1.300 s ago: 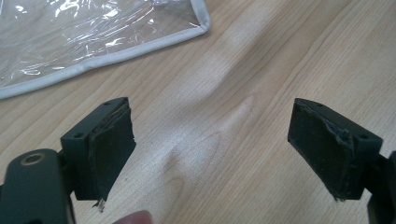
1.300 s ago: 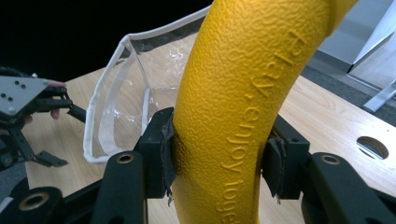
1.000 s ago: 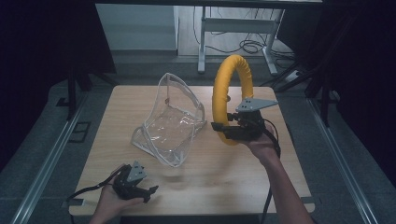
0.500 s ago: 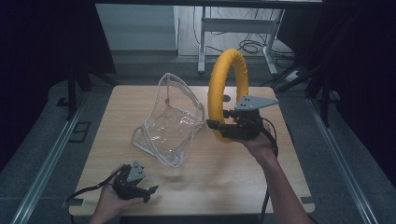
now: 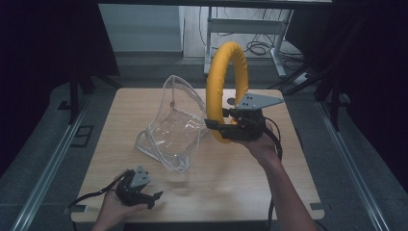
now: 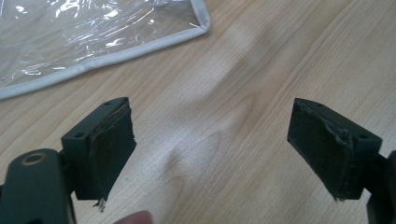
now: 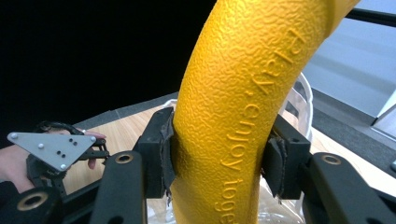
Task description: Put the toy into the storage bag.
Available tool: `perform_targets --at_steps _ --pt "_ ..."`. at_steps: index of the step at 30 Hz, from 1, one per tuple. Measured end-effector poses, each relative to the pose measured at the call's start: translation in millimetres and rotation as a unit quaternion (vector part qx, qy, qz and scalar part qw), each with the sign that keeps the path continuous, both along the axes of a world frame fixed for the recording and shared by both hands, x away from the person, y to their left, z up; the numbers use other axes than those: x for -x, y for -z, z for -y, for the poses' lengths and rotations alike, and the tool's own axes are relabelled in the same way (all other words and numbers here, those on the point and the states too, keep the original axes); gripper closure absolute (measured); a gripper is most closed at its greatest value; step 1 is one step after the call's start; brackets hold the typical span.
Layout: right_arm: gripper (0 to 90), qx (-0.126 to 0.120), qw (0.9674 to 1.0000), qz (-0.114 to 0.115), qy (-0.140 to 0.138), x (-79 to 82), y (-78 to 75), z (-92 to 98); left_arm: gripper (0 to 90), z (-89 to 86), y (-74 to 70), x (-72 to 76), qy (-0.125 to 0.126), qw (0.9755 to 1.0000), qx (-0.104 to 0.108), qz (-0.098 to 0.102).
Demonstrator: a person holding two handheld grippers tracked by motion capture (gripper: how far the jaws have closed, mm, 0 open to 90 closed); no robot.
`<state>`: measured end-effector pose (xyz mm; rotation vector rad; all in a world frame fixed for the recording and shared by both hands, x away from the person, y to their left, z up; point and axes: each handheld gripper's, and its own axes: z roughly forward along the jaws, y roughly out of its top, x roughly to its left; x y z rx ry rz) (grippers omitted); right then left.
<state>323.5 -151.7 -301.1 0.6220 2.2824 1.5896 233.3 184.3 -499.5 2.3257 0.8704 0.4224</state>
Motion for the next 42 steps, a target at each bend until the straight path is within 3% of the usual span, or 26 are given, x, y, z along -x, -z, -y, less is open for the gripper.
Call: perform_targets --at_steps 32,42 --pt "50.0 -0.032 0.998 0.034 -0.041 5.6 -23.0 -32.6 14.6 0.2 0.7 -0.1 -0.001 1.0 -0.002 0.001" --pt "49.9 -0.035 0.996 0.049 -0.066 11.0 -30.8 -52.4 14.6 -0.3 0.2 0.0 0.001 1.0 -0.002 0.0"
